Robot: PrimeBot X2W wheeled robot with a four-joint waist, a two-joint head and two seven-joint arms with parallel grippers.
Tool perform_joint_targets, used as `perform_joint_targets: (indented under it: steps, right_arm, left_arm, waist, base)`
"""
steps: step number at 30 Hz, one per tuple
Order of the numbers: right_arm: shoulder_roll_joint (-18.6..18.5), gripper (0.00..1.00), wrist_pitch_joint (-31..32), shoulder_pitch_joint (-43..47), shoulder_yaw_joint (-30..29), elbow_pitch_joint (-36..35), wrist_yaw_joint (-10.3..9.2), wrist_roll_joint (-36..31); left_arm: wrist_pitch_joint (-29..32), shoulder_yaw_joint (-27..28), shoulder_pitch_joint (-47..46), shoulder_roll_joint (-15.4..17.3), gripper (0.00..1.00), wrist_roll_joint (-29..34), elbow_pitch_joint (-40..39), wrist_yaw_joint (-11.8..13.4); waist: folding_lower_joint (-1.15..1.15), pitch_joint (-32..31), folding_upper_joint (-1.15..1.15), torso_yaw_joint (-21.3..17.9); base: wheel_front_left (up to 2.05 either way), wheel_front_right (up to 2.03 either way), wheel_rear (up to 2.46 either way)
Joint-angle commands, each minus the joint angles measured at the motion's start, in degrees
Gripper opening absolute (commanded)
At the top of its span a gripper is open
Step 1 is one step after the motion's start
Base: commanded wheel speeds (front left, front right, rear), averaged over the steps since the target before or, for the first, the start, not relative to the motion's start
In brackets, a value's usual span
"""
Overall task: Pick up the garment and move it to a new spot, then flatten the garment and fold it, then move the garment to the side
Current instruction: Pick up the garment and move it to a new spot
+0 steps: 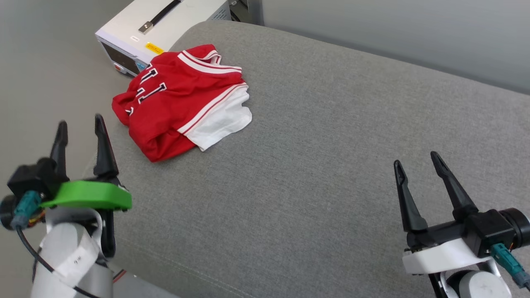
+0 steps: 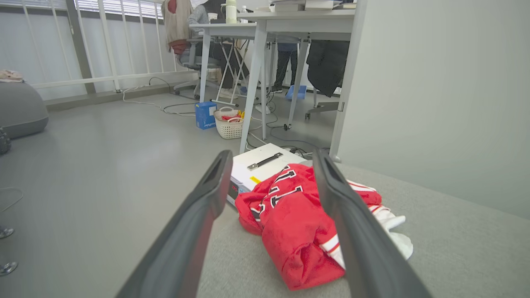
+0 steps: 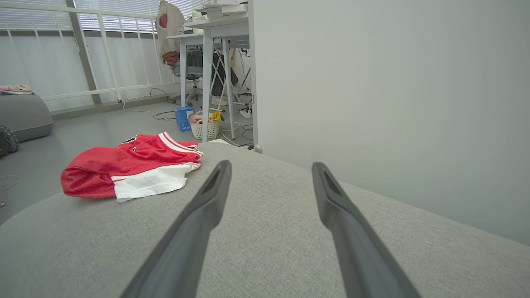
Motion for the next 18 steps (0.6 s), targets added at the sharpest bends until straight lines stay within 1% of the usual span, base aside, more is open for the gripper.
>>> perform_joint_targets:
  steps: [1, 5, 6, 9, 12, 15, 16, 18]
  right_arm:
    - [-0.7, 1.0, -0.5, -1.5, -0.2, -0.7, -0.04, -0.2]
    - [-2.4, 1.0, -0.5, -3.6, -0.1, -2.2, -0.04, -0.5]
    - [-3.8, 1.0, -0.5, -5.4, -0.1, -3.4, -0.04, -0.6]
    - [-5.1, 1.0, -0.5, -6.8, 0.0, -4.5, -0.04, -0.8]
    - [-5.8, 1.0, -0.5, -8.0, 0.0, -5.3, -0.04, -0.7]
    - [-6.4, 1.0, -0.5, -9.1, -0.4, -6.0, -0.04, -0.4]
    - [-6.5, 1.0, -0.5, -9.4, -0.5, -6.1, -0.04, -0.4]
    - [-6.9, 1.0, -0.5, -9.9, -0.7, -6.3, -0.04, -0.4]
  left_arm:
    - [-0.3, 0.1, -3.2, 1.1, 1.0, 0.0, 0.9, -0.7]
    - [0.4, -0.6, -11.6, 5.3, 1.0, -2.0, 4.9, -2.2]
    - [3.2, -2.7, -17.9, 9.4, 1.0, -3.7, 7.6, -2.7]
    - [7.3, -5.8, -23.7, 13.0, 1.0, -6.8, 10.3, -2.9]
    - [13.6, -10.6, -27.8, 17.1, 1.0, -12.0, 12.1, -2.9]
    - [22.1, -15.5, -31.1, 21.0, 1.0, -19.7, 12.8, -2.9]
    - [24.2, -16.7, -32.0, 22.2, 1.0, -21.5, 12.8, -2.9]
    - [30.4, -19.6, -33.4, 24.4, 1.0, -25.8, 13.3, -2.9]
  waist:
    - [0.0, 4.1, 0.0, -3.2]
    - [0.0, 8.2, 0.0, -5.3]
    - [0.0, 11.2, 0.0, -6.6]
    - [0.0, 13.4, 0.0, -7.6]
    - [0.0, 15.3, 0.0, -8.8]
    - [0.0, 17.1, 0.0, -9.9]
    - [0.0, 17.7, 0.0, -10.2]
    - [0.0, 18.8, 0.0, -10.9]
  base:
    - [0.0, 0.0, 0.0]
    - [0.0, 0.0, 0.0]
    - [0.0, 0.0, 0.0]
    - [0.0, 0.0, 0.0]
    - [0.0, 0.0, 0.0]
    - [0.0, 0.0, 0.0]
    - [0.0, 0.0, 0.0]
    - [0.0, 0.0, 0.0]
